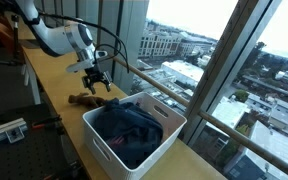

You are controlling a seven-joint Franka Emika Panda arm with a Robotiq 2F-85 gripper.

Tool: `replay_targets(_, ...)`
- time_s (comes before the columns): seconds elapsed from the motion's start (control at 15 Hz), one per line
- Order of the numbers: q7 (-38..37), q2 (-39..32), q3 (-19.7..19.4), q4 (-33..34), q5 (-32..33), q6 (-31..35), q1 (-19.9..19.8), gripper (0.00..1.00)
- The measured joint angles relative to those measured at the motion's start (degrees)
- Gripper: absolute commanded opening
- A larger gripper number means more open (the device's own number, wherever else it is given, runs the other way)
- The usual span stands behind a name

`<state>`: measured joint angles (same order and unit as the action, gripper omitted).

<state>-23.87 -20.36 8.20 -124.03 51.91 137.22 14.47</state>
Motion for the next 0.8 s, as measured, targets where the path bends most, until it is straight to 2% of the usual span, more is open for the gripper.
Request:
replay_targets(0.47, 0.8, -8.2, -0.1, 3.0, -6.0, 8.1, 0.0, 1.00)
replay_targets(0.8, 4.9, -13.0, -0.2, 4.9, -13.2, 13.7, 0.0, 1.00)
